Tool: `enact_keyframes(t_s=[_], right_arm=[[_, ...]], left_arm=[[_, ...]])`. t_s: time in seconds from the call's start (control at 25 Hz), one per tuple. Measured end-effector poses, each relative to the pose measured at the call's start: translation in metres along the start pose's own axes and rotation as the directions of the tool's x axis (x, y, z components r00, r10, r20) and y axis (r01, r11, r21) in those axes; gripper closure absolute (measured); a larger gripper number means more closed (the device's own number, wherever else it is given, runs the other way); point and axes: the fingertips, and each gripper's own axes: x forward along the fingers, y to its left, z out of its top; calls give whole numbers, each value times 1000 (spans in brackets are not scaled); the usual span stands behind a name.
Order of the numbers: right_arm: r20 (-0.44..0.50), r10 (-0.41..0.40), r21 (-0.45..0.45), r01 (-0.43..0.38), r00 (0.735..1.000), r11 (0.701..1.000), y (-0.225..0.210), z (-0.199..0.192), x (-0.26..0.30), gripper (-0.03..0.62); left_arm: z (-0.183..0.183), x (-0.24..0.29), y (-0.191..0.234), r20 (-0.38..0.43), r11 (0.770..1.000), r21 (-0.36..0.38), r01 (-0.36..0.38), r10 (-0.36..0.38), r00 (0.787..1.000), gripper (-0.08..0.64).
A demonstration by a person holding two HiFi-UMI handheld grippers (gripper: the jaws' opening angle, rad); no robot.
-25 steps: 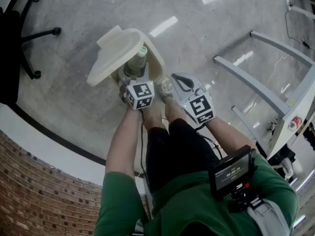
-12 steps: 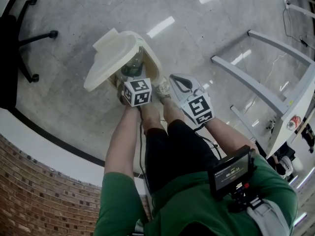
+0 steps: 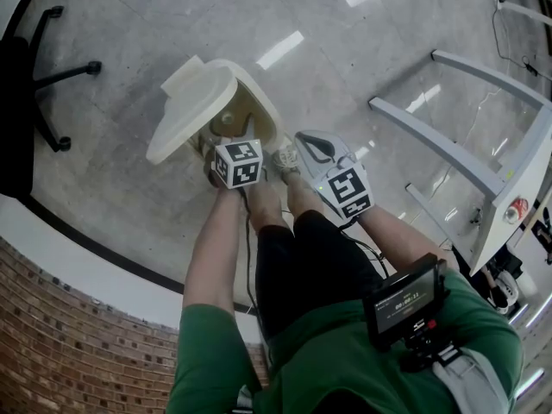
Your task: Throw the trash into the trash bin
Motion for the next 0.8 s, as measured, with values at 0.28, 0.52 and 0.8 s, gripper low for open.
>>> enact_keyframes(t_s=[0.28, 0.52, 0.8], right_arm=[[28, -1, 1, 1, 1000, 1000, 2, 12, -8, 589], [67, 2, -12, -1, 998, 1000, 7, 34, -29, 589], [127, 27, -46, -21, 992, 999, 28, 69, -73, 589]], left_arm=[[12, -16, 0, 25, 1000, 6, -7, 7, 1000, 179], [32, -59, 2, 98, 999, 7, -53, 53, 994, 284], [68, -142, -1, 208, 992, -30, -125, 129, 970, 460]])
